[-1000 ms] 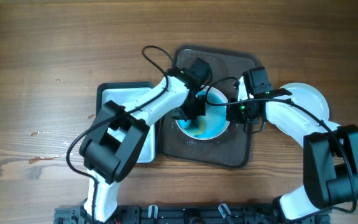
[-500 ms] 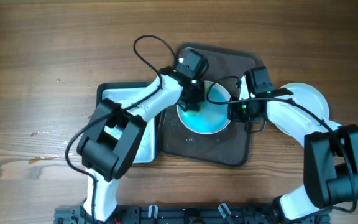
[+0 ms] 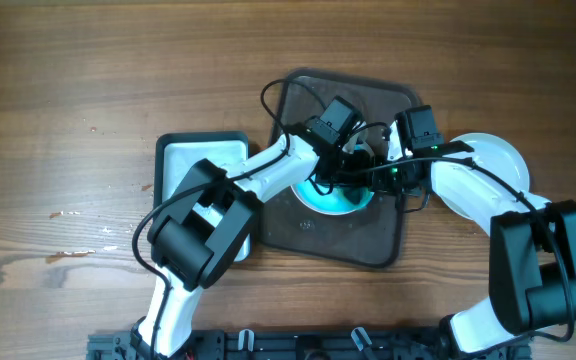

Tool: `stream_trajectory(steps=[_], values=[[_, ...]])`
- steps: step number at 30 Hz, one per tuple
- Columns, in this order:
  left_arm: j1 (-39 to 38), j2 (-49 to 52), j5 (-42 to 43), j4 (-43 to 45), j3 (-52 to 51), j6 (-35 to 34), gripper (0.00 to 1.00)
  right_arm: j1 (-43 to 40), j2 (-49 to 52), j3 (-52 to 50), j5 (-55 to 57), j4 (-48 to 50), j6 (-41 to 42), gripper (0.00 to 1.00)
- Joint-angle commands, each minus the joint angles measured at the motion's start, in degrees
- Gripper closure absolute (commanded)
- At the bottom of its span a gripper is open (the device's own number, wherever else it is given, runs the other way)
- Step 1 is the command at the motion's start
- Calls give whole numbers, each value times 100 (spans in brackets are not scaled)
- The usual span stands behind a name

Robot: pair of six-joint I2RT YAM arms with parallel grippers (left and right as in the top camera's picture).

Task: Clean dirty plates on tray and stack at the side
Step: 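Scrub the blue smear with the sponge while right gripper holds plate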

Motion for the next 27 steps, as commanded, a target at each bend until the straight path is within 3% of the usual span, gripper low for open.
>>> stream_trajectory(steps=[1, 5, 9, 13, 17, 27], values=[[-68, 278, 778, -549, -101, 33, 96, 44, 168, -90, 221, -55, -127, 96], [199, 236, -212, -1309, -101, 28, 96, 44, 168, -90, 221, -55, -127, 95], [492, 129, -2098, -2236, -101, -175, 96, 44, 168, -90, 221, -50, -125, 96], [743, -24, -3206, -2721, -101, -278, 96, 44, 168, -90, 223, -44, -127, 96], [898, -337, -3241, -2846, -101, -293, 96, 44, 168, -90, 223, -33, -127, 96], [1259, -2124, -1996, -2905, -101, -267, 96, 44, 168, -90, 223, -55, -129, 96]])
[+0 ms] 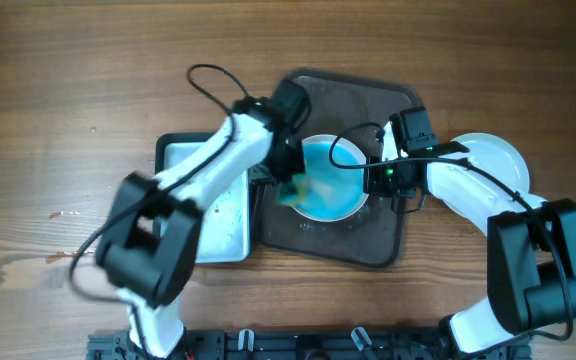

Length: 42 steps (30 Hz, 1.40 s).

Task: Clean dirty plates on tray and stack at the side

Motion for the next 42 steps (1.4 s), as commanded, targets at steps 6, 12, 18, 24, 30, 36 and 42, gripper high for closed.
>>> stream_trajectory(steps=[6, 12, 18, 24, 30, 36, 42], values=[[710, -1464, -164, -774, 0, 205, 96, -57, 155, -90, 417, -63, -125, 96], [1167, -1438, -1464, -892, -772, -28, 96, -57, 155, -90, 417, -63, -125, 96], [1659, -1434, -1593, 483, -2317, -223, 93, -57, 155, -90, 417, 13, -501, 96], [1971, -1578, -748, 422, -2229, 289, 64, -57, 153, -87, 343, 221, -824, 96], [2264, -2387, -341, 35, -1980, 315, 27, -57, -184, -70, 313, -24, -92, 96], [2691, -3423, -341, -243, -1921, 310, 0, -57, -960, 328, 361, -721, -170, 96], [3040, -4197, -341, -278, -1921, 282, 0, 208, -1056, 1943, 542, -2496, -518, 96]])
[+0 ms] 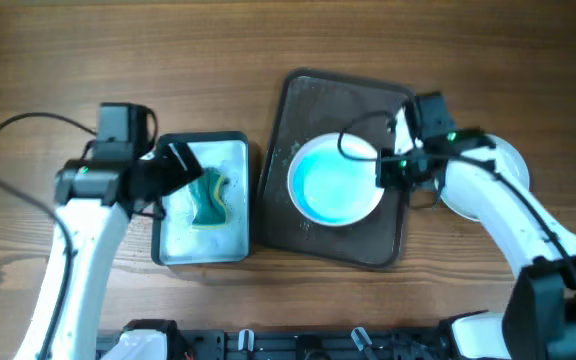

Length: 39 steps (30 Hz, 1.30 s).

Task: Clean dirty plates on tray and stack at the side

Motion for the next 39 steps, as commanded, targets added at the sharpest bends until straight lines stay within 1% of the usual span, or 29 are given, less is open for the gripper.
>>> stream_trajectory(steps=[1, 5, 8, 11, 13, 16, 20, 22, 26, 29, 34, 35, 39], values=[[197, -448, 92, 15, 76, 2, 0, 302, -118, 1191, 254, -662, -245, 96], [289, -675, 92, 44, 76, -74, 0, 758, 92, 2061, 376, -1023, -264, 96], [448, -791, 92, 37, 76, -380, 0, 1233, 420, 2601, 378, -1058, -203, 96], [682, -881, 92, -4, 76, -498, 0, 1716, 730, 2787, 520, -881, -76, 96], [855, -925, 92, -72, 76, -494, 0, 2068, 927, 2787, 835, -612, 22, 96], [1185, -951, -57, -267, 76, -492, 0, 2636, 1169, 2787, 1663, -188, 136, 96], [1606, -949, -527, -492, 76, -490, 0, 3281, 1167, 2787, 2933, 177, 192, 96], [1725, -949, -557, -498, 76, -490, 0, 3571, 1167, 2787, 3604, 295, 190, 96], [1788, -949, -557, -496, 76, -490, 0, 4194, 1167, 2787, 5176, 407, 190, 96], [1788, -949, -557, -496, 76, -490, 0, 4634, 1163, 2787, 6039, 461, 168, 96], [1788, -949, -557, -496, 76, -490, 0, 5051, 1163, 2787, 6669, 535, 140, 96], [1788, -949, -557, -496, 76, -490, 0, 5084, 1163, 2787, 6723, 538, 101, 97], [1788, -949, -557, -496, 76, -490, 0, 5213, 1163, 2787, 7112, 581, -188, 96]])
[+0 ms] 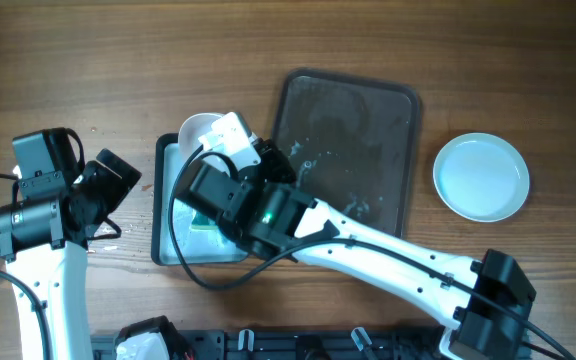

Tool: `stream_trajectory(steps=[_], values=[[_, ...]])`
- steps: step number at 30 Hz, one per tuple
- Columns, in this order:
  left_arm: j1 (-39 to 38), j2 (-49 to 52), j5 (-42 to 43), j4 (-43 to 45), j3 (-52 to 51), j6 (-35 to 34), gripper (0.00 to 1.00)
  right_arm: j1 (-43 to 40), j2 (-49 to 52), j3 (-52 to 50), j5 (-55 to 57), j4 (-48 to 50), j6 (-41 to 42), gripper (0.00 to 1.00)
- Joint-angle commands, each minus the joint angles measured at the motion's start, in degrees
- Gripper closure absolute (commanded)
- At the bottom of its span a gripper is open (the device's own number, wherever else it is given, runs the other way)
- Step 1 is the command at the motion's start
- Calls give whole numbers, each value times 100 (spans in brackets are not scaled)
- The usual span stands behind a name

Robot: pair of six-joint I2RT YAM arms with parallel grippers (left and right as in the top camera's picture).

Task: Clean dirty plates on tray and stack at the side
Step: 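Lift the plate with the right gripper and tilt it over the basin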

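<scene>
My right arm reaches across the table to the white basin [165, 200] at the left. Its gripper [220, 133] is over the basin's far edge, shut on a plate [196, 130] that is tipped up, so only a pale curved rim shows. The dark tray [348, 130] is wet and holds no plate. A light blue plate [481, 177] lies on the table right of the tray. A green sponge [199, 222] lies in the basin, mostly hidden under the right arm. My left gripper [116, 178] is left of the basin, open and holding nothing.
The wooden table [88, 60] stretches behind and to the left of the basin. The right arm's long white link [388, 255] crosses the front of the table, from the bottom right up to the basin.
The blue plate is off the tray; my right gripper has carried it left and now holds it tipped over the basin. My left gripper has drawn back to the left of the basin.
Both grippers were at the blue plate on the tray, the right holding its rim. The left then had the sponge on the plate's left side, later leaving it in the basin. Now the right holds the plate over the basin and the tray is bare.
</scene>
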Motion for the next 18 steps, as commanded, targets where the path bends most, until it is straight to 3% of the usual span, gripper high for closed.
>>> stream_trajectory(steps=[1, 18], values=[[37, -74, -116, -4, 70, -52, 0, 111, -52, 81, 890, 74, -247, 96], [37, -74, -116, -4, 70, -52, 0, 498, -52, 81, 1891, 901, -1805, 96]])
